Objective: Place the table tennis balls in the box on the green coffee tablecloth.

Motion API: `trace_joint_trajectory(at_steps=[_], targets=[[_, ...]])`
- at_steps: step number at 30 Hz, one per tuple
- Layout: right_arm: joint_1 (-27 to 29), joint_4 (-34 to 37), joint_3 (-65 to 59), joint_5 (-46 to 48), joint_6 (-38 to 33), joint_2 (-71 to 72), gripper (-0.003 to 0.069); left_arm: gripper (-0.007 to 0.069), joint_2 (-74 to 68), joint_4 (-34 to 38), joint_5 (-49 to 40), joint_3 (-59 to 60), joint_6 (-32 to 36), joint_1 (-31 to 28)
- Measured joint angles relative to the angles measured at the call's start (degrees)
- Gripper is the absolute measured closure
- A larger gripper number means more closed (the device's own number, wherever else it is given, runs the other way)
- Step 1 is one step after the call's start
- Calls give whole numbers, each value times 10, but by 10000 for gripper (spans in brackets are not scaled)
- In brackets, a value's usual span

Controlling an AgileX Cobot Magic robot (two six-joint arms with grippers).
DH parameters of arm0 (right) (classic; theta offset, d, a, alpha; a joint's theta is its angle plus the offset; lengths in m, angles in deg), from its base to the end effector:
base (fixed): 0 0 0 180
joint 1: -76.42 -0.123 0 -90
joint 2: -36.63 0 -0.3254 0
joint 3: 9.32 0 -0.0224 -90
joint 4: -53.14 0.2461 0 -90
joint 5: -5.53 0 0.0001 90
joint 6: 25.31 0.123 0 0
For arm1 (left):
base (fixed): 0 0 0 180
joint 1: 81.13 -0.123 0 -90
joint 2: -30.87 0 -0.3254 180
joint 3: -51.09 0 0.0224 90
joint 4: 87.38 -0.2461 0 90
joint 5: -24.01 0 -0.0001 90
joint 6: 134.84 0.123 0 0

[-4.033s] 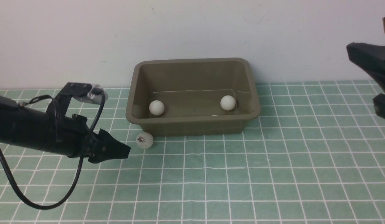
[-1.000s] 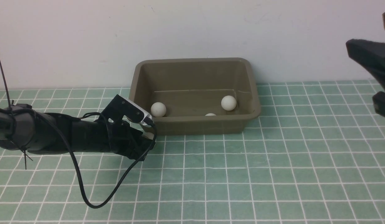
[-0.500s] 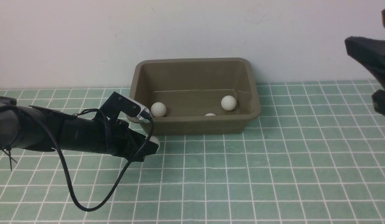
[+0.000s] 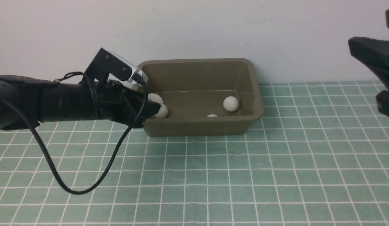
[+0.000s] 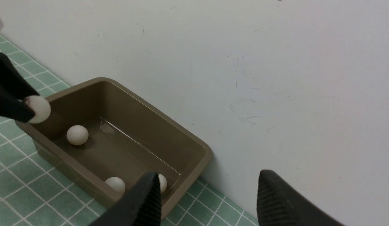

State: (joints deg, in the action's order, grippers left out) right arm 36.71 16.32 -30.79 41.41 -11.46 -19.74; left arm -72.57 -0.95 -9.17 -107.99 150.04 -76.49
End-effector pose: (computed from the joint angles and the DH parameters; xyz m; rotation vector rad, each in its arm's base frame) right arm 0.1547 0.0723 0.4322 -0.6687 1.7393 -0.0686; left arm 0.3673 -0.0973 0.2575 0.7428 1.9998 -0.4884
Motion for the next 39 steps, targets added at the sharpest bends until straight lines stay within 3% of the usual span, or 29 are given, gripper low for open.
trace_joint_trajectory(at_steps=[3, 7, 8, 15, 21, 24, 28, 30, 32, 34, 39], targets=[[0, 4, 0, 0, 0, 0, 274, 293, -15, 42, 23, -11, 47, 0], [0, 8, 0, 0, 0, 0, 274, 293, -94, 103, 35, -68, 221, 0], [0, 8, 0, 0, 0, 0, 274, 293, -119, 105, 27, -87, 236, 0], [0, 8, 0, 0, 1, 0, 274, 288, -181, 106, 16, -140, 233, 0], [0, 8, 0, -1, 1, 0, 274, 162, -155, 106, 66, -145, 151, 0], [0, 8, 0, -1, 1, 0, 274, 152, -128, 94, 82, -145, 113, 0], [0, 8, 0, -1, 1, 0, 274, 163, -27, -32, 61, -146, -65, -21], [0, 8, 0, -1, 1, 0, 274, 179, -2, -90, 7, -146, -144, -38], [0, 8, 0, -1, 1, 0, 274, 184, 5, -115, -11, -146, -176, -43], [0, 8, 0, -1, 1, 0, 274, 212, 27, -202, -86, -146, -272, -65], [0, 10, 0, -1, 1, 0, 274, 253, 44, -331, -118, -146, -365, -99]])
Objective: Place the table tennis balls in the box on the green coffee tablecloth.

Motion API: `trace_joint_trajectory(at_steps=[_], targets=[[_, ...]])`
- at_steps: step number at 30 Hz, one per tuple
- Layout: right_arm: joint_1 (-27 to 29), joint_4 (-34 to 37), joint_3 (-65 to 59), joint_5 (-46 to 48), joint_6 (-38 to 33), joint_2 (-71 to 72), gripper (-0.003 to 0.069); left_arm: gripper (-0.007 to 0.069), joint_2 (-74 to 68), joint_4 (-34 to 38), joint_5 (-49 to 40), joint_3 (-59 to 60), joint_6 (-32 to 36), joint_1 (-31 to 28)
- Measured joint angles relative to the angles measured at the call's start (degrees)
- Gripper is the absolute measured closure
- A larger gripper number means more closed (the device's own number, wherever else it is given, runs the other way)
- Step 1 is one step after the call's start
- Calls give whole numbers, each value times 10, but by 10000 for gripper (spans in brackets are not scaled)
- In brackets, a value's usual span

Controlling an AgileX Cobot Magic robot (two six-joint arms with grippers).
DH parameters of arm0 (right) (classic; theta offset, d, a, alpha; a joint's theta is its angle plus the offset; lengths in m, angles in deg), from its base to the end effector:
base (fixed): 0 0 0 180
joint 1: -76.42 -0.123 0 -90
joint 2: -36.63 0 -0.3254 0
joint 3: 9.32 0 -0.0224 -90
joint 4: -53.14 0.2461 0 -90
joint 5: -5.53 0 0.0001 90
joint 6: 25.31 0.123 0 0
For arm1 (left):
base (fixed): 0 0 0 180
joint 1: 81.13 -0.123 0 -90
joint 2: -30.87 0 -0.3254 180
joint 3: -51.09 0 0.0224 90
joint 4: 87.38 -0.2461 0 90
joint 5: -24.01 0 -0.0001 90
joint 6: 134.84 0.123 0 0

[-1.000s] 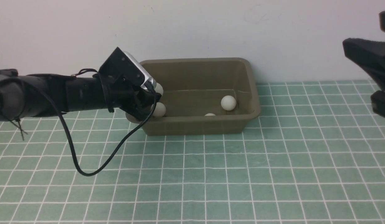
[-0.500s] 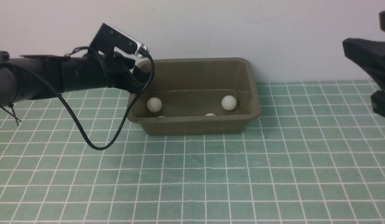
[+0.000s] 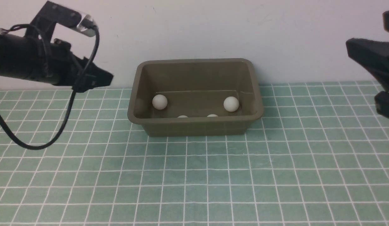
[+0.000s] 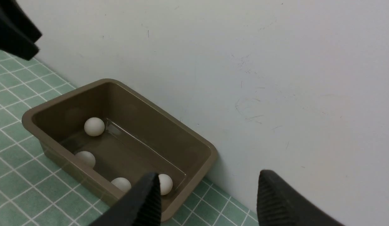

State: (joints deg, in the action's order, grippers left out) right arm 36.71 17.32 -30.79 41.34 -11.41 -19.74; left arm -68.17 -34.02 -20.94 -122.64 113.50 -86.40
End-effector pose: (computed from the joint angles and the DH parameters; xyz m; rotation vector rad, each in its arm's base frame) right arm 0.1542 0.0732 0.4316 -0.6631 1.7468 -0.0498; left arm 0.3695 -0.0360 0.3280 0.6511 2.1447 -0.4354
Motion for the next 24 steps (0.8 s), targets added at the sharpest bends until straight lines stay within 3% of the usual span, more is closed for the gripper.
trace_joint_trajectory(at_steps=[1, 4, 7, 8, 9, 12, 16, 19, 24], targets=[[0, 4, 0, 0, 0, 0, 274, 266, -2, -39, 20, 0, -22, -22], [0, 14, 0, 0, 0, 0, 274, 270, -14, -51, 61, 0, -23, -43], [0, 26, 0, 0, 0, 0, 274, 272, -60, -23, 128, -2, 111, -64], [0, 26, 0, 0, 0, 0, 274, 272, -84, 6, 136, -4, 183, -66], [0, 26, 0, 0, 0, 0, 274, 272, -107, 37, 134, -5, 275, -66], [0, 26, 0, 0, 0, 0, 274, 272, -168, 142, 102, -15, 461, -66], [0, 27, 0, 0, 0, 0, 274, 272, -225, 265, 62, -27, 635, -66], [0, 27, 0, 5, 0, 0, 274, 272, -250, 314, 44, -28, 684, -66], [0, 28, 0, 9, 0, 0, 274, 272, -261, 321, 26, -29, 688, -66]])
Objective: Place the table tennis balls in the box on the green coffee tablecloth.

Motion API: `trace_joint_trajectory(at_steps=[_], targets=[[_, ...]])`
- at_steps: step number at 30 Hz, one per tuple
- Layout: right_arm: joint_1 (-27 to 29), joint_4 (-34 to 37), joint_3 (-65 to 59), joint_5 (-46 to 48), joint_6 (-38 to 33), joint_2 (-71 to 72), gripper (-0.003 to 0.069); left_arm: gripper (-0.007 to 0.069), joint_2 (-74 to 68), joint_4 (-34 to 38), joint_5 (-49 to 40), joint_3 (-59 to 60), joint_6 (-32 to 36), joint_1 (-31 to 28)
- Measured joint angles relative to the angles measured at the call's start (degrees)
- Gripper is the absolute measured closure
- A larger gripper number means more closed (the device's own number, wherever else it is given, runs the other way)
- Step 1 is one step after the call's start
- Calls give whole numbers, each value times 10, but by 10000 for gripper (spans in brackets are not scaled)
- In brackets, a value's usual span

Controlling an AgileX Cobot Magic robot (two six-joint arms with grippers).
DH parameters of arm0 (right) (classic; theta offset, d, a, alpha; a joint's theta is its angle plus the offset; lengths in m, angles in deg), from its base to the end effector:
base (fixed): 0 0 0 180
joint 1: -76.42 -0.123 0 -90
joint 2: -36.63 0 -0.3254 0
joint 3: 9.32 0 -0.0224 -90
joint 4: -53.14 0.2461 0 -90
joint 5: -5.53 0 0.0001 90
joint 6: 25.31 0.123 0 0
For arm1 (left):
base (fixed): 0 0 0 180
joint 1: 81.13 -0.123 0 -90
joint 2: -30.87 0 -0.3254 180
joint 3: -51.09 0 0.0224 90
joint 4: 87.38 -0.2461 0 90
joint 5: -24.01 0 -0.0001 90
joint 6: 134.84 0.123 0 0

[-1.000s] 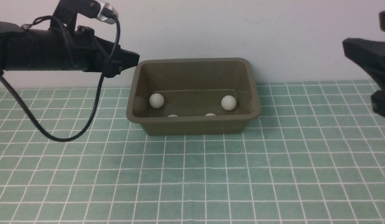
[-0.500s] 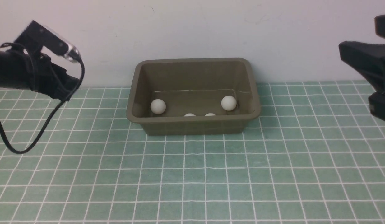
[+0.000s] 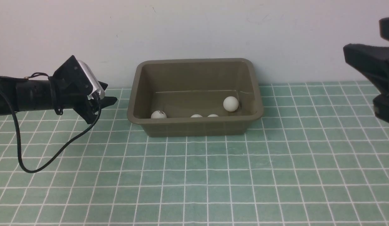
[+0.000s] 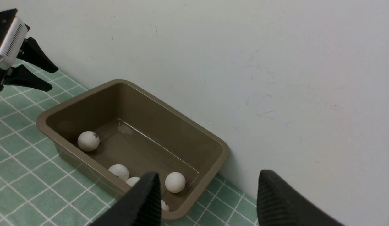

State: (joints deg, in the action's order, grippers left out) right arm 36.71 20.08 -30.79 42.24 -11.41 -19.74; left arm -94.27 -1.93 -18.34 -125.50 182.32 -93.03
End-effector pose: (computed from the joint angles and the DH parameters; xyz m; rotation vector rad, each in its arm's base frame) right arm 0.1526 0.0745 0.4281 -0.6480 1.7834 -0.0095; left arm 0.4678 0.0141 0.1915 1.0606 1.8154 -0.1843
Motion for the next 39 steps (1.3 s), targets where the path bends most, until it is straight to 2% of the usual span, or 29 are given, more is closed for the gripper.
trace_joint_trajectory(at_steps=[7, 13, 16, 31, 39], targets=[[0, 0, 0, 0, -2, 0, 274, 259, -19, 9, -6, -6, 16, 0], [0, 11, 0, -1, -2, 0, 274, 174, -63, 18, -23, -26, 13, 0], [0, 14, 0, -1, -2, 0, 274, 163, -80, 32, -48, -40, 11, 1], [0, 16, 0, -1, -2, 0, 274, 163, -125, 45, -71, -63, -9, 2], [0, 16, 0, -4, -2, 0, 274, 163, -146, 44, -63, -89, -13, 40]])
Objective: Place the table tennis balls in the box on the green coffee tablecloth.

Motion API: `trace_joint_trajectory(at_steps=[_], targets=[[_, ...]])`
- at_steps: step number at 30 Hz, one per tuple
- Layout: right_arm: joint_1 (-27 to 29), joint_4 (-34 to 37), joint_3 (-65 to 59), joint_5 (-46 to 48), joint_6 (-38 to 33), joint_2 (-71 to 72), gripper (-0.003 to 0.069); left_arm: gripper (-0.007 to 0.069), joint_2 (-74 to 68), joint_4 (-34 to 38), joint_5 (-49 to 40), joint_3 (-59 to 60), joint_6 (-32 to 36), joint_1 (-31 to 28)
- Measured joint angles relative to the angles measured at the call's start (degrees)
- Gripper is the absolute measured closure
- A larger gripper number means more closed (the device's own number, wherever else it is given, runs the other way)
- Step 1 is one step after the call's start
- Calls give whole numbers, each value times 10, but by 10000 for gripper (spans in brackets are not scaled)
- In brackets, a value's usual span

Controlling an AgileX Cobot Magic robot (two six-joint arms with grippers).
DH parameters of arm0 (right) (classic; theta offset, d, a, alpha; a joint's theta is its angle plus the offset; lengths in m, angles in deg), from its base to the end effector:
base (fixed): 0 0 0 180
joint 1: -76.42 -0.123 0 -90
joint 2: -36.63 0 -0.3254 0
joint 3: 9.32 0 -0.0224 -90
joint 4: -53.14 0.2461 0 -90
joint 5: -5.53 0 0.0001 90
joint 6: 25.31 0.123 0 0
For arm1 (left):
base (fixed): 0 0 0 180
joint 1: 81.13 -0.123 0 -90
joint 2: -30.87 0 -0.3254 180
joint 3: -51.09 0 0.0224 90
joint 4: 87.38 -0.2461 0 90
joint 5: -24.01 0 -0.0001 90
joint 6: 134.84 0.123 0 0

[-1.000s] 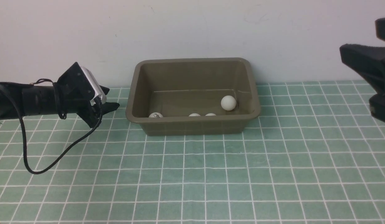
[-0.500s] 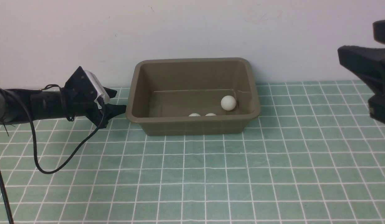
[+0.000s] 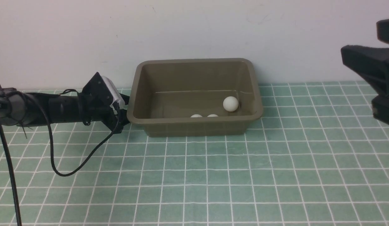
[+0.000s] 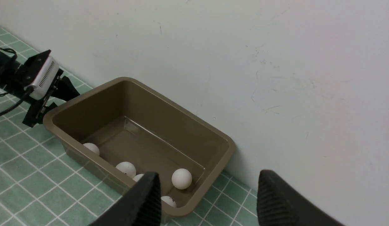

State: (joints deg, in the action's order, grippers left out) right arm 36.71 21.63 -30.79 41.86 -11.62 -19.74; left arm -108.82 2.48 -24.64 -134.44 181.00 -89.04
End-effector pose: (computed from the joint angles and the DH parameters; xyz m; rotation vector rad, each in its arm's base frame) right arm 0.1517 0.0764 0.4277 -0.6439 1.7885 0.0191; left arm 0.5064 -0.0229 0.1214 1.0347 1.8030 -0.4324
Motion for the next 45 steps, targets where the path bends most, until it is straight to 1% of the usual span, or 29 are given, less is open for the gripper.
trace_joint_trajectory(at_steps=[10, 11, 14, 17, 19, 21, 24, 26, 28, 30, 33, 34, 36, 39, 41, 42, 43, 45], targets=[[0, 0, 0, 4, 0, 0, 274, 169, -13, 9, 61, -5, 0, 7], [0, 0, 0, 4, 0, 0, 274, 181, -13, 13, 66, -5, 1, 7], [0, 0, 0, 4, 0, 0, 274, 276, -13, 32, 81, -5, 4, 7], [0, 0, 0, 4, 0, 0, 274, 279, -13, 35, 85, -5, 4, 4], [0, 2, 0, 4, 0, 0, 274, 279, -8, 22, 86, -5, -9, -2], [0, 3, 0, 4, 0, 0, 274, 279, 3, 1, 90, -3, -37, -11], [0, 4, 0, 4, 0, 0, 274, 279, 43, -49, 80, 0, -150, -43], [0, 4, 0, 4, 0, 0, 274, 279, 70, -58, 47, 1, -207, -58], [0, 6, 0, 3, 0, 0, 274, 279, 94, -57, -9, 1, -231, -63], [0, 8, 0, 3, 0, 0, 274, 279, 114, -47, -81, 0, -229, -51], [0, 10, 0, 3, 0, 0, 274, 279, 120, -46, -120, -4, -219, -14], [0, 12, 0, 3, 0, 0, 274, 279, 120, -47, -114, -5, -217, 9], [0, 14, 0, 3, 0, 0, 274, 279, 117, -53, -87, -5, -211, 36], [0, 15, 0, 3, 0, 0, 274, 279, 114, -81, -5, -5, -184, 82], [0, 15, 0, 3, 0, 0, 274, 258, 112, -95, 42, -5, -164, 99], [0, 15, 0, 3, 0, 0, 274, 220, 112, -93, 49, -5, -164, 104], [0, 15, 0, 3, 0, 0, 274, 166, 112, -88, 53, -5, -172, 106], [0, 7, 0, 0, 0, 0, 274, 96, 115, -70, 57, -5, -198, 110]])
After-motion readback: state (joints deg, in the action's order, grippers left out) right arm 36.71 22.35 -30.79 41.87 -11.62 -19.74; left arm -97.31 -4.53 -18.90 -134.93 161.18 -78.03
